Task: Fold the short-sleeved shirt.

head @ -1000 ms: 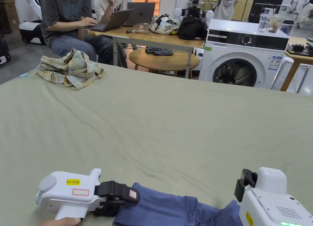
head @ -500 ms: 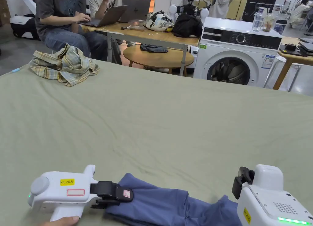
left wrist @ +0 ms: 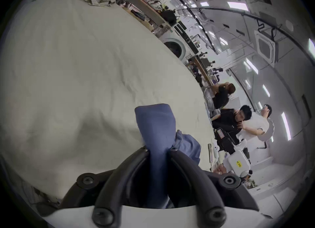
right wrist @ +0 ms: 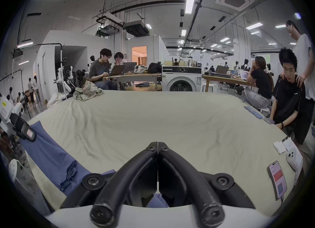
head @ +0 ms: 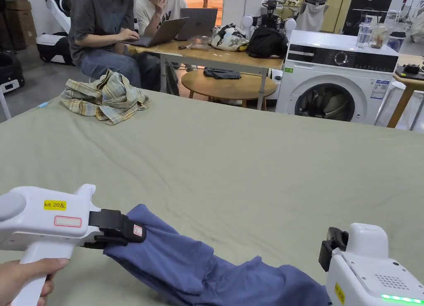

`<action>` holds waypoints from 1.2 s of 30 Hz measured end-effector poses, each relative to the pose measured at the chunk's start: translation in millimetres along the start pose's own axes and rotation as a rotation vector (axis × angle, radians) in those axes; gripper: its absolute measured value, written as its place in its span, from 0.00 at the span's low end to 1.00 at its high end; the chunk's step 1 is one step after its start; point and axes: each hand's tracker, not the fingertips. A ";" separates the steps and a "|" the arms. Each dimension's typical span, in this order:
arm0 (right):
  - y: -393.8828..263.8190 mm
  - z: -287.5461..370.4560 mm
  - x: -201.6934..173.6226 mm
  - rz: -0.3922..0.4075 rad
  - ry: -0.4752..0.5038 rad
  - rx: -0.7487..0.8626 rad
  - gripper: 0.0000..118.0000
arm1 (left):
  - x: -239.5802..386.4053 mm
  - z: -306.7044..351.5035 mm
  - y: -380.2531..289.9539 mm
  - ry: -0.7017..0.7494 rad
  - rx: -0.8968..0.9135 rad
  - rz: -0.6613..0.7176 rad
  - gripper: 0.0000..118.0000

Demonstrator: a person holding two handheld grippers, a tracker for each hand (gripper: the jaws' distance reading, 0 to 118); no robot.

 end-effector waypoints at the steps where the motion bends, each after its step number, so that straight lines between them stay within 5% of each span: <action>1: -0.4 -0.2 0.0 -0.002 0.004 -0.002 0.00 | 9.2 -2.6 1.1 -0.002 -0.014 -0.021 0.05; 20: -6.7 14.5 27.4 -0.022 -0.042 -0.008 0.00 | 158.7 -163.3 -57.6 0.010 -0.305 -0.211 0.05; 30: -4.5 33.8 49.7 -0.042 -0.096 0.063 0.00 | 158.9 -253.9 -106.5 0.077 -0.400 -0.193 0.06; 34: -1.5 37.7 56.3 -0.051 -0.098 0.077 0.00 | 154.7 -244.9 -102.4 -0.064 -0.429 -0.111 0.42; 36: -0.4 39.7 57.3 -0.046 -0.107 0.090 0.00 | 159.0 -229.7 -97.3 -0.087 -0.421 -0.138 0.43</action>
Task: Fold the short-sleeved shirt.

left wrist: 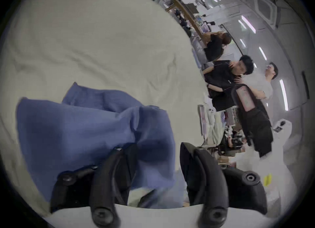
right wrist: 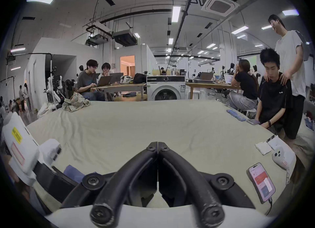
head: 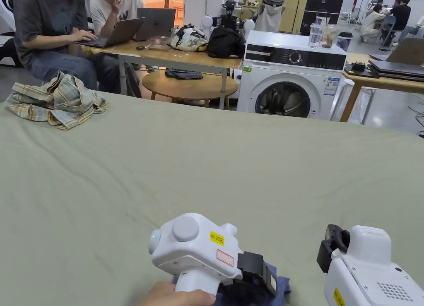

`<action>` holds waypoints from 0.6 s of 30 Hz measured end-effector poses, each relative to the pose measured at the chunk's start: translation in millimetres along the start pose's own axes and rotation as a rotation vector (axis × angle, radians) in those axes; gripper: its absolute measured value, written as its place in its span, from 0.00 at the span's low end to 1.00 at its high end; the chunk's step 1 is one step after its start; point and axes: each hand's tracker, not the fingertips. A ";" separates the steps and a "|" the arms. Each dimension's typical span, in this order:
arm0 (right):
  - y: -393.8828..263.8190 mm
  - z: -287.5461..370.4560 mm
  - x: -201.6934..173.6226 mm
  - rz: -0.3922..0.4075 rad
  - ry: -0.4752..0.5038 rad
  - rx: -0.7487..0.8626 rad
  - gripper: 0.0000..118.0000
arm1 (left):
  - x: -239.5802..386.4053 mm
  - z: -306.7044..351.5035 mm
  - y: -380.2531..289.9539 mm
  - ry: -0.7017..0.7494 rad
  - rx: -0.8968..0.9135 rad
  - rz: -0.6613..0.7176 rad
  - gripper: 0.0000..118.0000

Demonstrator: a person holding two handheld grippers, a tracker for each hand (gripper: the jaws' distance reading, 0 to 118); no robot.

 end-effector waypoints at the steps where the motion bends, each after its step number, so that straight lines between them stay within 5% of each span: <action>1: 1.1 1.6 1.1 -0.001 0.000 0.011 0.00 | 4.2 7.7 -0.8 0.005 0.016 -0.032 0.43; 5: 4.6 6.2 1.8 -0.012 -0.006 0.077 0.00 | 6.0 21.7 0.3 0.027 0.082 -0.103 0.41; 8: 6.0 8.9 -1.3 -0.012 -0.018 0.108 0.00 | -4.0 -0.2 2.1 0.004 0.046 -0.084 0.11; 13: 2.3 4.7 -4.7 -0.004 -0.013 0.090 0.00 | -18.2 -60.8 -3.4 -0.047 -0.014 -0.030 0.00; 18: -1.2 1.7 -5.4 -0.005 -0.015 0.076 0.00 | -38.1 -85.5 -8.9 -0.083 0.031 0.047 0.00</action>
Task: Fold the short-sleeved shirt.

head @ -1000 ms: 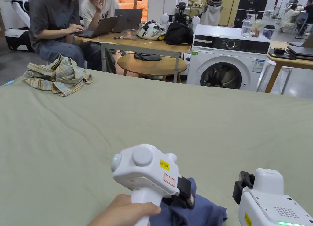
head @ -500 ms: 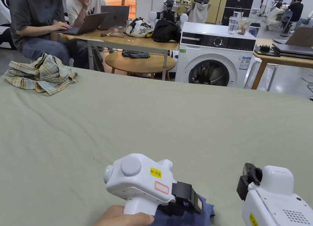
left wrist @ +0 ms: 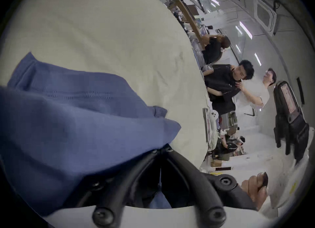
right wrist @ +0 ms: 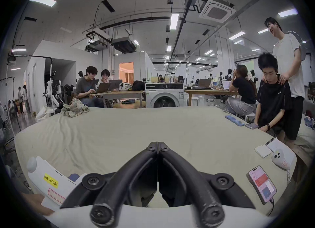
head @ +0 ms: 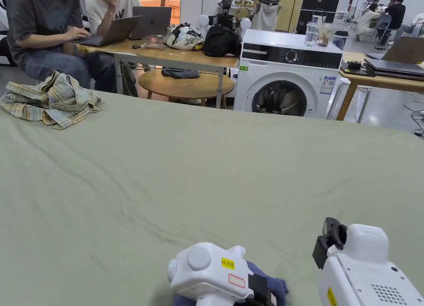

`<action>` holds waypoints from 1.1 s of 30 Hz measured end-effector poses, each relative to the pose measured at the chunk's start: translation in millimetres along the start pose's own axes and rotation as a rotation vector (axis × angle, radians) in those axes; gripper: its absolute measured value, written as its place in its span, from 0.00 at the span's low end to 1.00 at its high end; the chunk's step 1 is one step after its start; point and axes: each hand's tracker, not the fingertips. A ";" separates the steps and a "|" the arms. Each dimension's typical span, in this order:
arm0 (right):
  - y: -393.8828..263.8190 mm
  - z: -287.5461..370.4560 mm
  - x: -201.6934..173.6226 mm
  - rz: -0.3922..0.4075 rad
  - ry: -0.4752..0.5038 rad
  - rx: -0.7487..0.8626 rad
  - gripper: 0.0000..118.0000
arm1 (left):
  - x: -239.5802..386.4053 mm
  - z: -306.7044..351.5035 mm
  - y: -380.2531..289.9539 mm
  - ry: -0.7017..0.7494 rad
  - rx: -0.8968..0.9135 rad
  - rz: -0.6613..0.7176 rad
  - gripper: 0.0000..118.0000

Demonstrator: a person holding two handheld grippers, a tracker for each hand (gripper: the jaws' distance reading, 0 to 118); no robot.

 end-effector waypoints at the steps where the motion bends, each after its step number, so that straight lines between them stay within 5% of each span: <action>1: 0.1 -0.4 -0.7 0.001 0.003 -0.004 0.00 | 3.0 2.7 -0.9 0.020 -0.001 -0.016 0.00; 8: -0.1 -8.1 -3.0 0.011 0.007 -0.016 0.00 | 28.3 65.3 12.1 0.048 0.072 -0.098 0.00; 22: 11.9 -31.8 -30.0 -0.002 0.026 0.037 0.00 | 20.3 210.3 -30.6 0.588 1.016 -0.567 0.00; 27: 19.6 -34.4 -38.0 0.011 0.026 0.077 0.00 | 20.1 212.6 -40.2 0.725 1.122 -0.652 0.00; 33: 16.5 -19.8 -37.2 0.048 0.048 0.030 0.00 | 22.1 217.1 -46.5 0.717 1.149 -0.630 0.00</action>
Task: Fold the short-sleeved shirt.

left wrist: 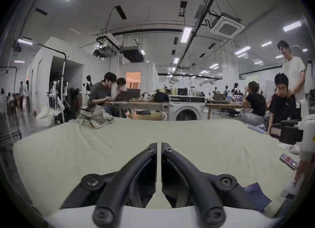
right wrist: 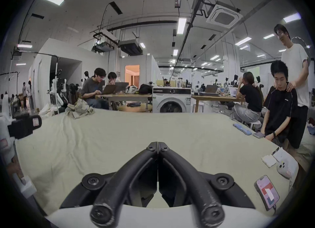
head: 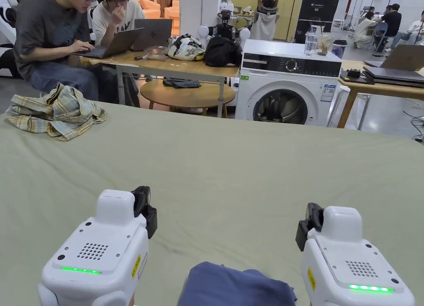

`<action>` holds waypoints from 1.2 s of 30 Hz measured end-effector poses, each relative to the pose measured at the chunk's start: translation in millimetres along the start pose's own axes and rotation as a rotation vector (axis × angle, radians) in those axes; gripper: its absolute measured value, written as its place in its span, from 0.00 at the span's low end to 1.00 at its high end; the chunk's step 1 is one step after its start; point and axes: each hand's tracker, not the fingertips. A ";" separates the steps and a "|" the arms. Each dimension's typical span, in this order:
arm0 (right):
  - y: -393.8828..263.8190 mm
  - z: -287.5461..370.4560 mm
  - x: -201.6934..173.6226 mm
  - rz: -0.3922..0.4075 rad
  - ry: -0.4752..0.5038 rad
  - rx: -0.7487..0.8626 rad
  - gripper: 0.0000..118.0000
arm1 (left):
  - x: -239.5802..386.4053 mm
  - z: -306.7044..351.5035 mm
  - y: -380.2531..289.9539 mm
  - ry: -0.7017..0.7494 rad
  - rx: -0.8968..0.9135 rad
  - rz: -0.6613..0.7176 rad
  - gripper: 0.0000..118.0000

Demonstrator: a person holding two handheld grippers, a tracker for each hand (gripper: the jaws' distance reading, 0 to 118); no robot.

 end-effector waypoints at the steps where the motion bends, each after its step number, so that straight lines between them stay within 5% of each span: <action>1: -2.8 5.3 -0.3 0.006 0.001 -0.028 0.00 | -1.0 -0.4 -0.3 0.011 -0.005 -0.017 0.00; 11: -74.3 27.0 -22.7 0.037 0.104 -0.387 0.00 | -5.5 3.6 -9.3 -0.001 -0.066 -0.031 0.00; 15: -111.7 -3.8 -19.4 -0.035 0.125 -0.607 0.00 | -10.5 6.8 -17.3 -0.027 -0.156 -0.004 0.00; 23: -96.4 -16.5 -13.4 -0.031 0.111 -0.626 0.00 | -25.5 -4.3 -47.4 -0.203 -0.502 0.167 0.01; 28: -97.1 -14.1 -11.6 -0.034 0.123 -0.631 0.00 | -46.1 -38.7 -58.0 -0.512 -0.735 0.470 0.52; 31: -95.7 -14.3 -10.1 -0.038 0.128 -0.637 0.00 | -55.6 -61.1 -70.7 -0.627 -0.840 0.635 0.57; 36: -96.4 -13.5 -9.7 -0.042 0.132 -0.640 0.00 | -60.0 -96.2 -102.7 -0.734 -1.019 0.719 0.58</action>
